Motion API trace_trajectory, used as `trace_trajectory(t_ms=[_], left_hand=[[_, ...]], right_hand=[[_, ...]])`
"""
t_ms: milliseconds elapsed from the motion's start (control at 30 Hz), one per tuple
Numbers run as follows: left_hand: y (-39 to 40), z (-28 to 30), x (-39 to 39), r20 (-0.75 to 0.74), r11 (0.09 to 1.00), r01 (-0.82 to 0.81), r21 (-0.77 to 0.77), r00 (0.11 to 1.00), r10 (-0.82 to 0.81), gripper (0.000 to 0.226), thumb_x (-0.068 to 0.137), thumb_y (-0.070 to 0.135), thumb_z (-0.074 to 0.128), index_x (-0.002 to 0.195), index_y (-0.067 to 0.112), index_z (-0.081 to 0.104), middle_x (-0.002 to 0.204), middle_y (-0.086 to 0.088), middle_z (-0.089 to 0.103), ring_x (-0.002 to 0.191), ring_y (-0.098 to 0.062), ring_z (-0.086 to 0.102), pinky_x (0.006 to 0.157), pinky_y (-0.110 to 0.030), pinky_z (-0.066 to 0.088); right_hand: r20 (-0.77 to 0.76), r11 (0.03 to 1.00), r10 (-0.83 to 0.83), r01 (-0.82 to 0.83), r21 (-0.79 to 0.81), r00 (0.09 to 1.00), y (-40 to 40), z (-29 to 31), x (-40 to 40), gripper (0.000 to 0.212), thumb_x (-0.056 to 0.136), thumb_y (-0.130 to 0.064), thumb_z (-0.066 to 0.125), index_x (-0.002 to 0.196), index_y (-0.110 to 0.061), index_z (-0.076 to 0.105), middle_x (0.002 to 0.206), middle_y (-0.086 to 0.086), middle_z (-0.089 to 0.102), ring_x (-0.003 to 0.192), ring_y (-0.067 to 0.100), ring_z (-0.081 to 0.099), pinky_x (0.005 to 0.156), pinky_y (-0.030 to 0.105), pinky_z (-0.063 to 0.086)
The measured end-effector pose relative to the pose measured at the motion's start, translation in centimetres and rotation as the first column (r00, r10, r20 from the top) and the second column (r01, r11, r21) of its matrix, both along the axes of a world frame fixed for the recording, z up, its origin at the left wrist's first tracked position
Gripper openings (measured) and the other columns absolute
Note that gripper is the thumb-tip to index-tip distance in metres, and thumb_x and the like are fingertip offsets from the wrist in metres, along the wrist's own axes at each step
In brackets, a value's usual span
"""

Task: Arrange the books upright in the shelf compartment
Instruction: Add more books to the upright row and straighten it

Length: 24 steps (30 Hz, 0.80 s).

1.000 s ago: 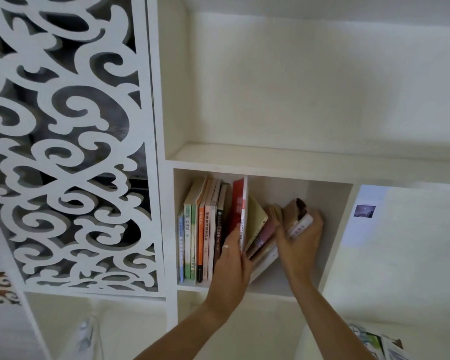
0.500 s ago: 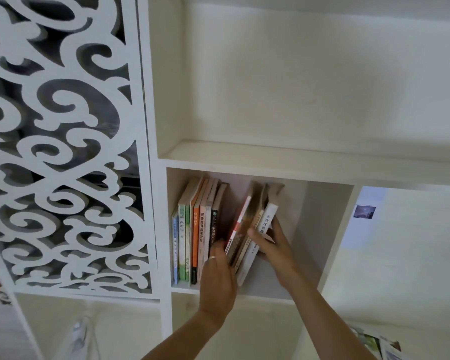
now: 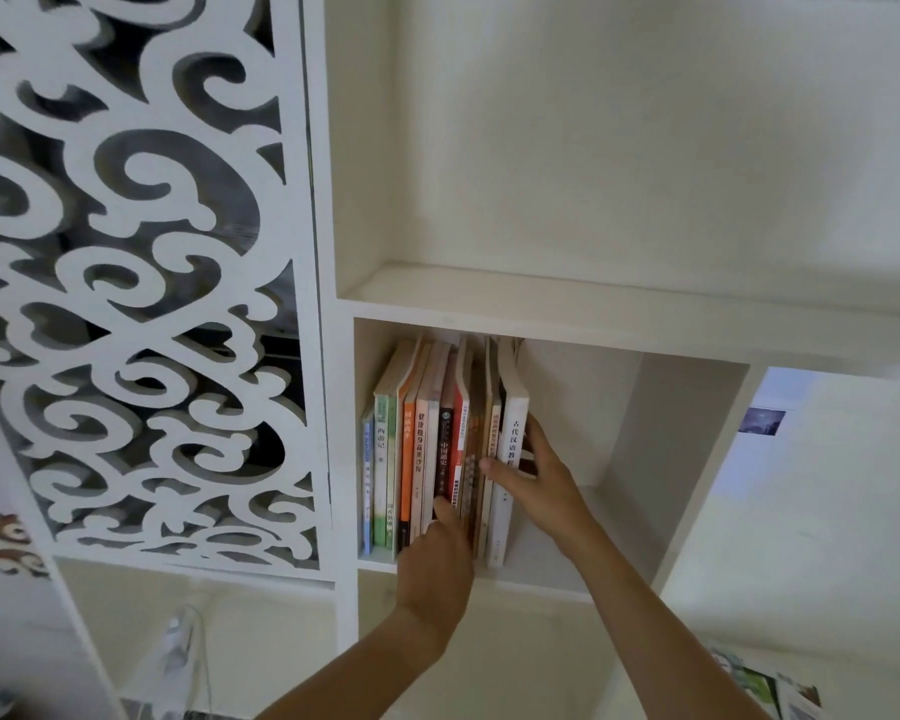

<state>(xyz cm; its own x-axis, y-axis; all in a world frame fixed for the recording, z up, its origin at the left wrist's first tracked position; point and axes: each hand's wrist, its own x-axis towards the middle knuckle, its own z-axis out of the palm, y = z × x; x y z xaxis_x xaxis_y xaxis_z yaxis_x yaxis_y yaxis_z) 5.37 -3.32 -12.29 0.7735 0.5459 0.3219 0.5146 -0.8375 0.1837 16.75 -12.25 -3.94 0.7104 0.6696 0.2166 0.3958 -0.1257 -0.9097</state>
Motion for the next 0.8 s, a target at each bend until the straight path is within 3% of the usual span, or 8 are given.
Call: trace_trajectory(t_ms=[133, 267, 467, 667, 800], left_hand=[[1.2, 1.2, 0.3, 0.026, 0.996, 0.022, -0.081, 0.999, -0.02, 0.042, 0.109, 0.028, 0.042, 0.146, 0.01, 0.038, 0.127, -0.005, 0.067, 0.107, -0.015, 0.071, 0.094, -0.029, 0.056], [2.3, 0.5, 0.0, -0.034, 0.997, 0.061, -0.043, 0.997, -0.062, 0.034, 0.107, 0.028, 0.046, 0.139, 0.018, 0.05, 0.132, -0.003, 0.066, 0.113, -0.019, 0.07, 0.098, -0.036, 0.057], [2.7, 0.1, 0.0, 0.007, 0.993, 0.092, -0.071, 0.996, -0.092, 0.032, 0.106, 0.028, 0.048, 0.137, 0.021, 0.054, 0.137, -0.003, 0.063, 0.123, -0.021, 0.065, 0.105, -0.037, 0.052], [2.7, 0.4, -0.1, 0.027, 0.991, 0.105, -0.081, 0.994, -0.103, 0.033, 0.106, 0.026, 0.048, 0.138, 0.021, 0.055, 0.138, -0.003, 0.063, 0.124, -0.021, 0.063, 0.107, -0.036, 0.049], [2.7, 0.8, -0.3, 0.023, 0.991, 0.105, -0.084, 0.994, -0.103, 0.029, 0.106, 0.023, 0.049, 0.134, 0.022, 0.059, 0.131, -0.001, 0.067, 0.116, -0.02, 0.068, 0.102, -0.034, 0.052]], right_hand=[[0.02, 1.0, 0.001, 0.0, -0.009, 1.0, 0.1, -0.3, 0.1, 0.077, 0.091, -0.041, 0.075, 0.153, -0.049, 0.03, 0.132, -0.024, 0.06, 0.123, -0.001, 0.055, 0.102, 0.028, 0.048], [0.036, 1.0, -0.001, 0.002, -0.02, 0.999, 0.2, -0.2, -0.1, 0.066, 0.092, -0.042, 0.072, 0.137, -0.063, 0.029, 0.123, -0.035, 0.056, 0.111, -0.014, 0.053, 0.088, 0.012, 0.043], [0.061, 1.0, -0.006, 0.007, -0.008, 0.998, 0.4, -0.6, 0.0, 0.069, 0.092, -0.046, 0.072, 0.15, -0.047, 0.035, 0.128, -0.029, 0.058, 0.112, -0.014, 0.051, 0.086, 0.011, 0.042], [0.113, 0.999, -0.024, 0.027, -0.026, 0.993, 0.7, -1.1, -0.4, 0.056, 0.095, -0.045, 0.068, 0.143, -0.049, 0.038, 0.124, -0.032, 0.057, 0.109, -0.015, 0.053, 0.098, 0.022, 0.045], [0.156, 0.998, -0.033, 0.042, -0.05, 0.987, 0.7, -0.9, -1.0, 0.045, 0.099, -0.037, 0.064, 0.134, -0.05, 0.038, 0.115, -0.034, 0.056, 0.101, -0.02, 0.054, 0.088, 0.01, 0.042]])
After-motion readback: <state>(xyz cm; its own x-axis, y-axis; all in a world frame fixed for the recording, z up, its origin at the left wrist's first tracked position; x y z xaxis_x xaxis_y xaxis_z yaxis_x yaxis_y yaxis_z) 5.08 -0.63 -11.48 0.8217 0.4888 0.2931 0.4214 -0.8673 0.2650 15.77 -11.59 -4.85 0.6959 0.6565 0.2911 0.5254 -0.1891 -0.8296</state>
